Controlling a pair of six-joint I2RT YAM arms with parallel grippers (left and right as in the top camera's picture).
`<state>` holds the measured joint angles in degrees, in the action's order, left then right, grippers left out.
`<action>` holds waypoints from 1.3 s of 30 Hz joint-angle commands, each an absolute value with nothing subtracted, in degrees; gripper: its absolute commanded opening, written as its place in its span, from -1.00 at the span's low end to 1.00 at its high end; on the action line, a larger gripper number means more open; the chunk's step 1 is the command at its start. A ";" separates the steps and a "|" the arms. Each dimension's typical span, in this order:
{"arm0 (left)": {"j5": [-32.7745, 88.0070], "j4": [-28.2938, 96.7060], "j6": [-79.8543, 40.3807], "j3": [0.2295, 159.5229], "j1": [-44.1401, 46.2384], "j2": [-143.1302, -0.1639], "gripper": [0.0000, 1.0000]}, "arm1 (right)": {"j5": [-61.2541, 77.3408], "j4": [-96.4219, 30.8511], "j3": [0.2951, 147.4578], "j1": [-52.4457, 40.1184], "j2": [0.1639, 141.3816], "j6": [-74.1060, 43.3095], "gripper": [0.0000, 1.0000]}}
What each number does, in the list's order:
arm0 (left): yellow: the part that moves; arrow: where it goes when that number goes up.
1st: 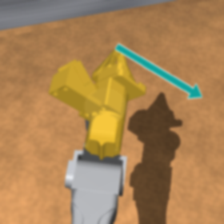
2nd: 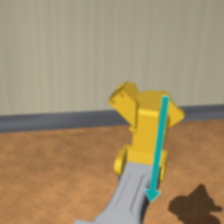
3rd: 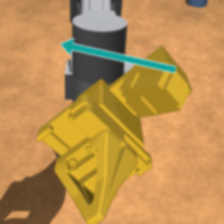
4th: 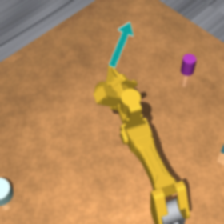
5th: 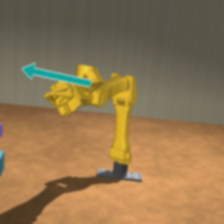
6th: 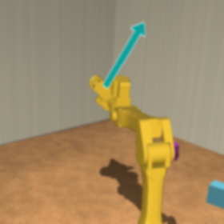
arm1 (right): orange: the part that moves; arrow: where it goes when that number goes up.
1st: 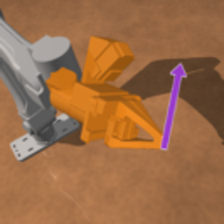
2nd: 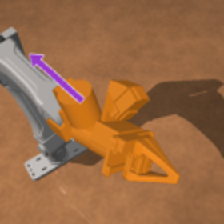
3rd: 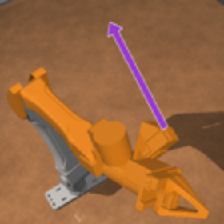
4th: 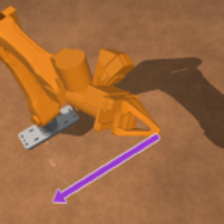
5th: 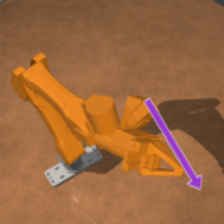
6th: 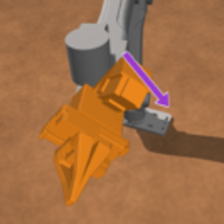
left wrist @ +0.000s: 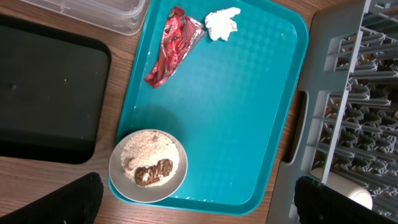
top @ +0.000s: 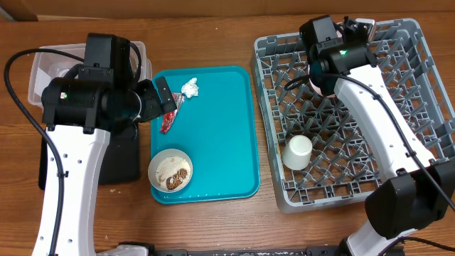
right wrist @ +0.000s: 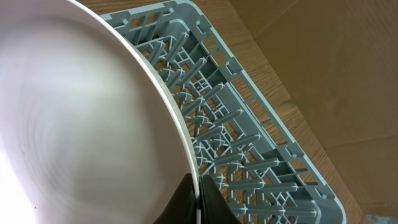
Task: Sort waste into correct bins and load items into the dishwasher
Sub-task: 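Lower the plate upright into the rack's back slots and release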
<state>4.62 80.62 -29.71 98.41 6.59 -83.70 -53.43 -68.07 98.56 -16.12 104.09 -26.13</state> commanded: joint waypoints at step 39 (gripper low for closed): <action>4.03 80.58 -30.26 99.15 6.42 -83.90 1.00 | -51.18 -60.71 93.84 -17.76 92.49 -27.46 0.43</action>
